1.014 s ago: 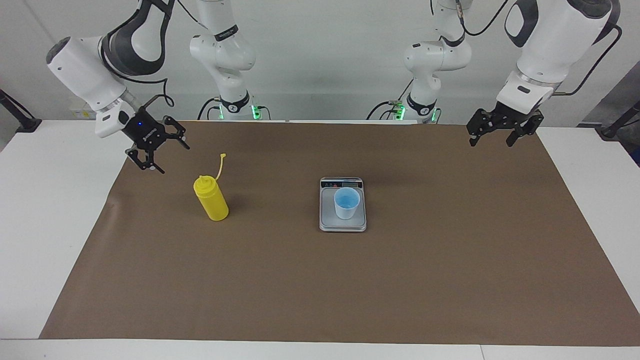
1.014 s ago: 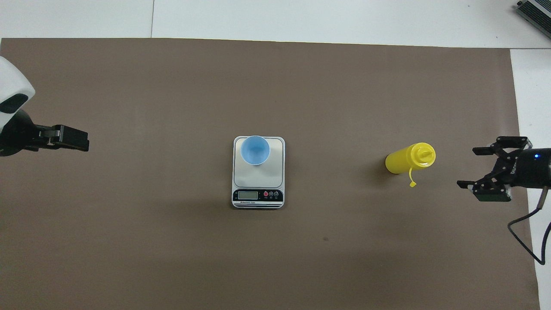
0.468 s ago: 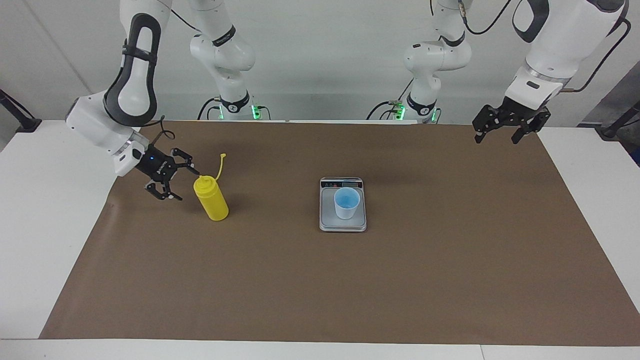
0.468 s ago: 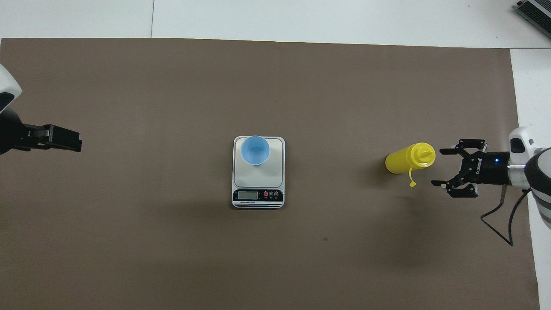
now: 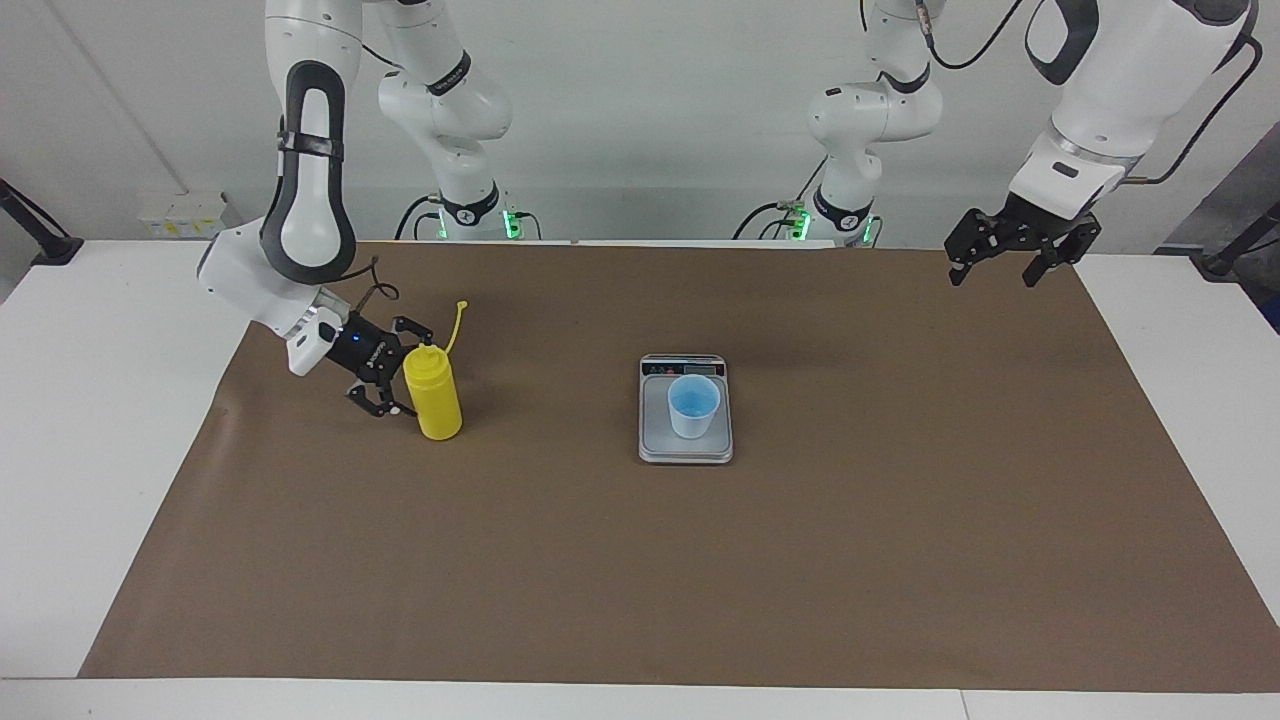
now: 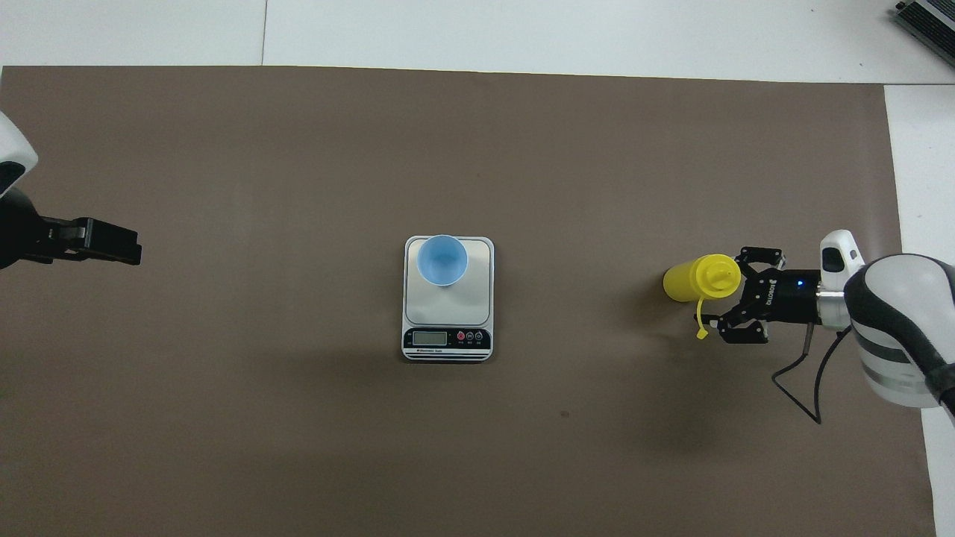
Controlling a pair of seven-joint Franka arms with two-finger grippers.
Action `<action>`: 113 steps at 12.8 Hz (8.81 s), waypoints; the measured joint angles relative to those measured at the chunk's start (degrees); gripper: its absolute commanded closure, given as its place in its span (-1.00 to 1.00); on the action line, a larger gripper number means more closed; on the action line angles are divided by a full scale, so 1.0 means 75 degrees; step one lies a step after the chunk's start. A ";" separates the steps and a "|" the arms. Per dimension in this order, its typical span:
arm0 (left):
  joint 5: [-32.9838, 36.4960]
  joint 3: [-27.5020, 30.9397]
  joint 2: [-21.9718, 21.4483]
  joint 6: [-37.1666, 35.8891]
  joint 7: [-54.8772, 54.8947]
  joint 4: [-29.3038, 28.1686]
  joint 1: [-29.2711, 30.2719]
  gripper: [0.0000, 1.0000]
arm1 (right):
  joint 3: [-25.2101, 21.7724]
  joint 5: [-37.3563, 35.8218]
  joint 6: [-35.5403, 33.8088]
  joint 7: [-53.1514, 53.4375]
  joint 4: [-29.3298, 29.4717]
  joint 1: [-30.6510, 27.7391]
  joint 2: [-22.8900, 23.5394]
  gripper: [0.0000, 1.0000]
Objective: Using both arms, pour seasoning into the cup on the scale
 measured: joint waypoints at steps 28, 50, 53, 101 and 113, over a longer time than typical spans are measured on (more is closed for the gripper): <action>0.0001 -0.0009 0.0000 -0.0008 0.0041 0.0000 0.0154 -1.00 | 0.0140 -0.8715 -0.1706 0.9341 0.4035 0.4740 0.0505 1.00; 0.0001 -0.0032 0.0000 -0.0014 0.0041 0.0000 0.0154 -1.00 | 0.0210 -1.3251 -0.5235 0.8275 0.7590 0.6942 0.3655 1.00; 0.0001 -0.0034 0.0000 -0.0014 0.0041 0.0000 0.0154 -1.00 | 0.0223 -1.3587 -0.5650 0.8194 0.7589 0.6966 0.3656 1.00; 0.0001 -0.0046 0.0000 -0.0018 0.0044 0.0000 0.0159 -1.00 | 0.0384 -0.2953 0.1273 0.2979 0.0235 0.1555 -0.0704 1.00; 0.0001 -0.0084 0.0000 -0.0044 0.0044 0.0000 0.0158 -1.00 | 0.0384 0.0224 0.1660 -0.0047 -0.0902 0.0791 -0.0992 -1.00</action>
